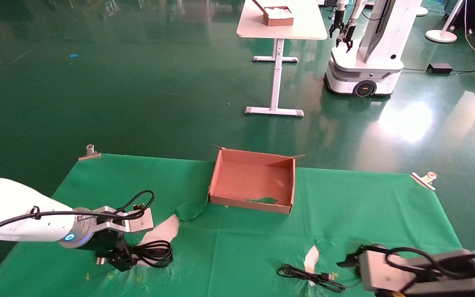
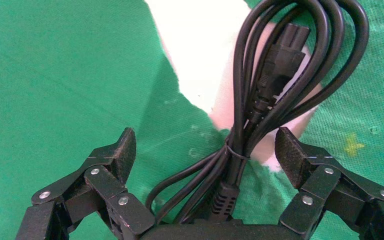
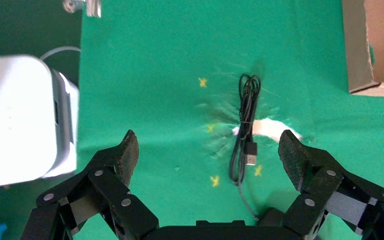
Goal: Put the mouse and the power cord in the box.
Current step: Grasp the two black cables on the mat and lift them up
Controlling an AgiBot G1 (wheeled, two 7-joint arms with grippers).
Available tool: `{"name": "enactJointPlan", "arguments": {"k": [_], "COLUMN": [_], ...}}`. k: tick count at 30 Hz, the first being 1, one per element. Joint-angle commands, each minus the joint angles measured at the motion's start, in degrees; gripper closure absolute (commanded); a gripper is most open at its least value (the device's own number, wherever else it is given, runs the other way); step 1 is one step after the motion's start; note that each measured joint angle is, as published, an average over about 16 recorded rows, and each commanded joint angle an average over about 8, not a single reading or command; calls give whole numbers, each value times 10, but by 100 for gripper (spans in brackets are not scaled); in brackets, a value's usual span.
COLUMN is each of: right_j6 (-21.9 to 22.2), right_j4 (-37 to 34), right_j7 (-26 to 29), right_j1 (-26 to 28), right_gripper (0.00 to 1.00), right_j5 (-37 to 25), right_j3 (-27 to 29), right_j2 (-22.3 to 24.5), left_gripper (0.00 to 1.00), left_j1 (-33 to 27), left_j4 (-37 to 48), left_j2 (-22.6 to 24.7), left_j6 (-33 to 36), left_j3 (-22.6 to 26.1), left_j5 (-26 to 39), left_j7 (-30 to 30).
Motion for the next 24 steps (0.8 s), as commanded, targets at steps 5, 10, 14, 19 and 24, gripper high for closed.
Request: {"name": "enactJointPlan", "arguments": {"k": [5,10,14,19,24], "right_j6": [5,18,39,72,94], "right_j4": [-19,-76,-132,-189,-222], "right_j7": [13,12,9,9,9], "right_j1": [30,49,59,59,55], "right_gripper": [0,0,0,0,25], "right_j5": [-87,-155,-202,-235,-251], "right_j3": [-42,-80,-102,-113,-118], "right_j2": [-62,-133,-176,-205,-219], "left_gripper": [0,0,0,0,35], "left_j1": [-3,-5,-6,-7,-8], "left_j4": [15,23,27,30,33], "left_j2": [3,5,7,8,8], "left_j6": [-5,-6,-7,-8,-8], "left_j3": [-2,-2,-3,-3,-3], "left_j5": [-5,-7,-8,-8,-9], "left_j7": [12,16,19,22,23]}}
